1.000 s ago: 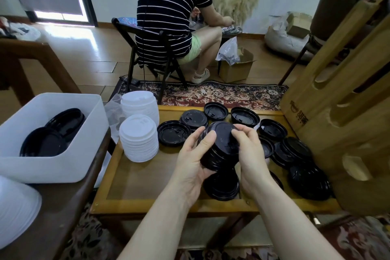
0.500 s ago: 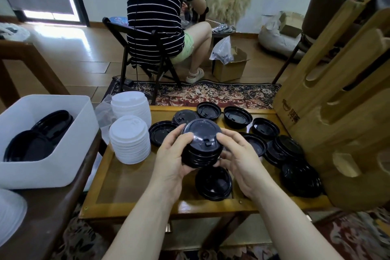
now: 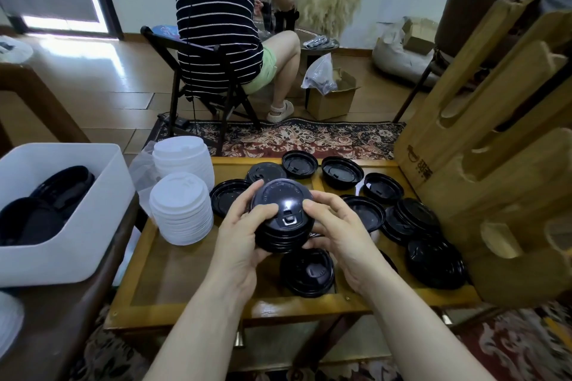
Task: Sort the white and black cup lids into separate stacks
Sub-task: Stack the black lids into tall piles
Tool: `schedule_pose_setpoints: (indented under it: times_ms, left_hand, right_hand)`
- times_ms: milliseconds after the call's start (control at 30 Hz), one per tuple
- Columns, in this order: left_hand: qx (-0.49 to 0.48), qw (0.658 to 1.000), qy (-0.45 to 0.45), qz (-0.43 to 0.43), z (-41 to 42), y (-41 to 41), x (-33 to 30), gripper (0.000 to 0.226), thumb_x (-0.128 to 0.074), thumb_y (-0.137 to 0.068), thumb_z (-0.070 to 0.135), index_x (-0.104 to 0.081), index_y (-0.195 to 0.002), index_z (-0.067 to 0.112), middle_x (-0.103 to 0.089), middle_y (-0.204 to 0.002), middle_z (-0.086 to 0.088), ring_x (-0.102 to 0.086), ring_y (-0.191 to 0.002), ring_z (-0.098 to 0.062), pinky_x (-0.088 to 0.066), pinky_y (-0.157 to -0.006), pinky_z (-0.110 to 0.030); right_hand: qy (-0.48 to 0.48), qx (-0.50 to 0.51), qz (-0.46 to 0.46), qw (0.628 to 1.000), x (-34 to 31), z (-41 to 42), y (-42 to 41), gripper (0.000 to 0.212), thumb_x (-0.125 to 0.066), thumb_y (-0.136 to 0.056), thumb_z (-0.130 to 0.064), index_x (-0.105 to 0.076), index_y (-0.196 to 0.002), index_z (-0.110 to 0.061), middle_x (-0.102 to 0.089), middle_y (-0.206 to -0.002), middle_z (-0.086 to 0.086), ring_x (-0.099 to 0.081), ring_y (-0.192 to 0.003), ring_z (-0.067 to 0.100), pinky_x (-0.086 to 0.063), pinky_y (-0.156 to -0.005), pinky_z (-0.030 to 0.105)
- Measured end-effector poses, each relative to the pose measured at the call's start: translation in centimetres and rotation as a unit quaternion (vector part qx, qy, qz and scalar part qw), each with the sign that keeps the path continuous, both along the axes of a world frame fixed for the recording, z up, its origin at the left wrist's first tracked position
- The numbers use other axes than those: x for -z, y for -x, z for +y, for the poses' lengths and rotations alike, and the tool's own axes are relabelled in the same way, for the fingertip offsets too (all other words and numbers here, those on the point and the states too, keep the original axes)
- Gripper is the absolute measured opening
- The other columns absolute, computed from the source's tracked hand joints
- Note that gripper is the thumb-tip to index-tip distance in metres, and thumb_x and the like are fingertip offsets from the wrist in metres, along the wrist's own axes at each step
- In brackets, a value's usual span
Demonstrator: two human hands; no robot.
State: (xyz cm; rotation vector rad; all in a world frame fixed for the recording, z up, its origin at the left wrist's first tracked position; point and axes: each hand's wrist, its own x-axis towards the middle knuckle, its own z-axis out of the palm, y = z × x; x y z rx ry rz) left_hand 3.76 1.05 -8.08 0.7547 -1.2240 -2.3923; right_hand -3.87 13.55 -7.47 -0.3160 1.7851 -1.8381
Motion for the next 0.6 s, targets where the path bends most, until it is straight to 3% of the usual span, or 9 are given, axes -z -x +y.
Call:
schedule_pose_setpoints:
  times_ms: [67, 167, 267, 400, 500, 600]
  left_hand:
    - [-0.009, 1.0, -0.016, 0.002, -0.2, 0.0, -0.1, 0.047, -0.067, -0.082, 0.004, -0.067, -0.122, 0.028, -0.073, -0.116, -0.002, -0.072, -0.099, -0.02, -0.059, -0.078, -0.041]
    - [-0.027, 0.999, -0.034, 0.002, -0.5, -0.1, -0.1, 0.048, -0.069, -0.081, 0.005, -0.067, -0.123, 0.028, -0.074, -0.115, -0.002, -0.073, -0.094, -0.018, -0.059, -0.074, -0.04]
    - [-0.033, 0.998, -0.046, 0.005, -0.8, -0.2, -0.2, 0.047, -0.07, -0.081, 0.006, -0.067, -0.122, 0.03, -0.074, -0.115, -0.002, -0.073, -0.097, -0.019, -0.059, -0.076, -0.042]
    - [-0.02, 0.998, -0.054, 0.009, -0.9, -0.1, -0.6, 0.045, -0.068, -0.084, 0.009, -0.067, -0.124, 0.029, -0.075, -0.113, -0.001, -0.072, -0.096, -0.018, -0.059, -0.071, -0.039]
    - [-0.007, 0.998, -0.058, 0.013, -1.1, -0.1, -0.9, 0.041, -0.065, -0.087, 0.014, -0.067, -0.124, 0.029, -0.077, -0.098, 0.003, -0.073, -0.086, -0.014, -0.059, -0.065, -0.036]
    - [-0.002, 0.998, -0.068, 0.014, -1.5, 0.0, -0.9, 0.038, -0.056, -0.09, 0.011, -0.067, -0.123, 0.028, -0.07, -0.096, 0.001, -0.068, -0.081, -0.013, -0.057, -0.063, -0.035]
  right_hand:
    - [-0.025, -0.007, 0.033, 0.999, 0.1, 0.2, 0.3, 0.03, -0.064, -0.09, -0.035, -0.061, -0.116, -0.022, -0.069, -0.114, 0.002, -0.068, -0.1, 0.018, -0.057, -0.078, 0.033]
    - [-0.116, 0.058, 0.191, 0.973, -0.4, 1.0, 2.3, 0.034, -0.063, -0.09, -0.039, -0.06, -0.12, -0.024, -0.062, -0.116, -0.008, -0.06, -0.106, 0.008, -0.051, -0.09, 0.029]
    - [-0.271, 0.139, 0.362, 0.881, -0.9, 1.8, 6.5, 0.032, -0.059, -0.094, -0.033, -0.06, -0.124, -0.023, -0.058, -0.123, -0.004, -0.049, -0.119, 0.016, -0.043, -0.098, 0.037]
    - [-0.517, 0.033, 0.427, 0.741, -0.6, 0.9, 11.3, 0.036, -0.051, -0.096, -0.033, -0.056, -0.132, -0.03, -0.052, -0.138, 0.002, -0.033, -0.133, 0.027, -0.03, -0.103, 0.043]
    - [-0.587, -0.037, 0.444, 0.676, 0.0, -0.1, 12.6, 0.032, -0.055, -0.095, -0.037, -0.061, -0.126, -0.033, -0.053, -0.137, 0.003, -0.032, -0.134, 0.027, -0.025, -0.106, 0.044]
    - [-0.612, -0.04, 0.47, 0.635, 0.4, -0.4, 12.8, 0.02, -0.058, -0.093, -0.036, -0.07, -0.109, -0.034, -0.06, -0.125, -0.001, -0.037, -0.129, 0.025, -0.027, -0.103, 0.043]
